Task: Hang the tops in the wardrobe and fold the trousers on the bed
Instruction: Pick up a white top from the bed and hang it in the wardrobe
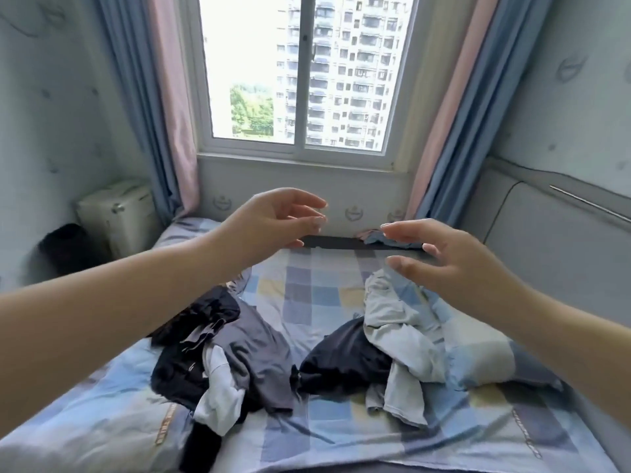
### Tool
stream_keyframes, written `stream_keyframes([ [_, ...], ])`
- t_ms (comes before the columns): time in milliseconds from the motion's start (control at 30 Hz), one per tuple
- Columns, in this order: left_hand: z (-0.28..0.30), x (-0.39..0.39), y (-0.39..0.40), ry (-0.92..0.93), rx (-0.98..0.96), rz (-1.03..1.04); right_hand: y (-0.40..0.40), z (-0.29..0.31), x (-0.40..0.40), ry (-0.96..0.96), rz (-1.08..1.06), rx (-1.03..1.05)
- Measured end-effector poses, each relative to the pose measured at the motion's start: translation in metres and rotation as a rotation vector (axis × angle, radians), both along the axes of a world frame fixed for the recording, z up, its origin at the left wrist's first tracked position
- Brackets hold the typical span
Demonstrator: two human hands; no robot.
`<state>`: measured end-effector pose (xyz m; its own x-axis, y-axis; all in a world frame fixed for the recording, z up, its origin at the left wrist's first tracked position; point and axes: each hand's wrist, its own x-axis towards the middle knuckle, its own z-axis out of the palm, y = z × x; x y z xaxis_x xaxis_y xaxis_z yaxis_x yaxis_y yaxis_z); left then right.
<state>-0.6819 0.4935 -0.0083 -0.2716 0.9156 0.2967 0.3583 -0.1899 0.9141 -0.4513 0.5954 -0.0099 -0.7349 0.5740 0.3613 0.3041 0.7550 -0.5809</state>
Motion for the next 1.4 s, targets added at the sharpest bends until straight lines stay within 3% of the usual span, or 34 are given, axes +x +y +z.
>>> stream_keyframes([
  [333, -0.072, -0.119, 0.025, -0.127, -0.204, 0.404, 0.125, -0.086, -0.159, -0.121, 0.241, -0.156],
  [667, -0.149, -0.177, -0.002, -0.333, -0.324, 0.582, 0.127, -0.158, -0.272, -0.218, 0.412, -0.331],
  [900, -0.236, -0.244, -0.018, -0.491, -0.460, 0.597, 0.108, -0.234, -0.328, -0.362, 0.322, -0.431],
  [1100, -0.332, -0.319, -0.021, -0.899, -0.616, 0.693, 0.084, -0.323, -0.381, -0.539, 0.149, -0.559],
  [1400, -0.473, -0.365, -0.021, -0.964, -0.919, 0.671, 0.044, -0.472, -0.433, -0.707, -0.077, -0.835],
])
